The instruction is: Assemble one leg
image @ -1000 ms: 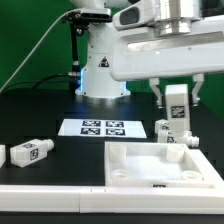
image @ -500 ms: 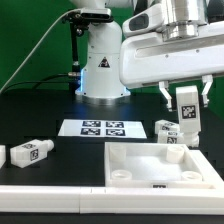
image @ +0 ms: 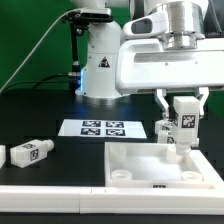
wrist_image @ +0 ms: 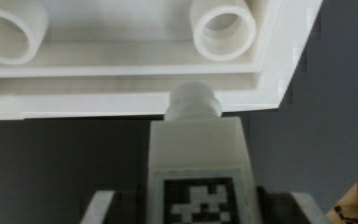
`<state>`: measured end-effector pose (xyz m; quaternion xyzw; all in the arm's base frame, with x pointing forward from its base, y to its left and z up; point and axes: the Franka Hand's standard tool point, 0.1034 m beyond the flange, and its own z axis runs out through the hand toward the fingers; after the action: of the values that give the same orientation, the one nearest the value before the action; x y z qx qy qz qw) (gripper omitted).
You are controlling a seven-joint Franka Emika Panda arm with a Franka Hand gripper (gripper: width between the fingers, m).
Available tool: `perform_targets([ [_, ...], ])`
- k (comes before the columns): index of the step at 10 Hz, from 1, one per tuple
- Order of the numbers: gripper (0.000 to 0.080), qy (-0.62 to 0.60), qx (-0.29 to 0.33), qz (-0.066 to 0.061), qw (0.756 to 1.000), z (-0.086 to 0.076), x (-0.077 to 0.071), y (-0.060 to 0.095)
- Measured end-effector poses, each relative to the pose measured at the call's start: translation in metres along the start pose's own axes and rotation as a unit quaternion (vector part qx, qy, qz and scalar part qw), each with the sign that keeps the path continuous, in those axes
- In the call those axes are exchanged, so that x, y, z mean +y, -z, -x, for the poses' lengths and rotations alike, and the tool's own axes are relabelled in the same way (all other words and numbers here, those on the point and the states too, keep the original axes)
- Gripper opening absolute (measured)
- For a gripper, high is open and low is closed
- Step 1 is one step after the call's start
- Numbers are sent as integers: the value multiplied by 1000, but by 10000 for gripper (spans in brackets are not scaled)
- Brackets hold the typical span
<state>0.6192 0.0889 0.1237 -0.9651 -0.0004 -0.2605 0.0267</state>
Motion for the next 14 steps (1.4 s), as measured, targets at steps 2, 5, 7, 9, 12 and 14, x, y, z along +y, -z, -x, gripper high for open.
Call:
perform_targets([
  [2,284,1,-1,0,1000,1,0,-1],
  [5,284,28,-8,0,1000,11,-15,-11],
  [7,284,30,-7,1,1000,13,-15,-13],
  [9,284,30,-8,1,1000,13,-16,-14],
  [12,284,50,-20,1,999,24,-34,-25],
  [14,284,53,-18,4,998,23,-34,-33],
])
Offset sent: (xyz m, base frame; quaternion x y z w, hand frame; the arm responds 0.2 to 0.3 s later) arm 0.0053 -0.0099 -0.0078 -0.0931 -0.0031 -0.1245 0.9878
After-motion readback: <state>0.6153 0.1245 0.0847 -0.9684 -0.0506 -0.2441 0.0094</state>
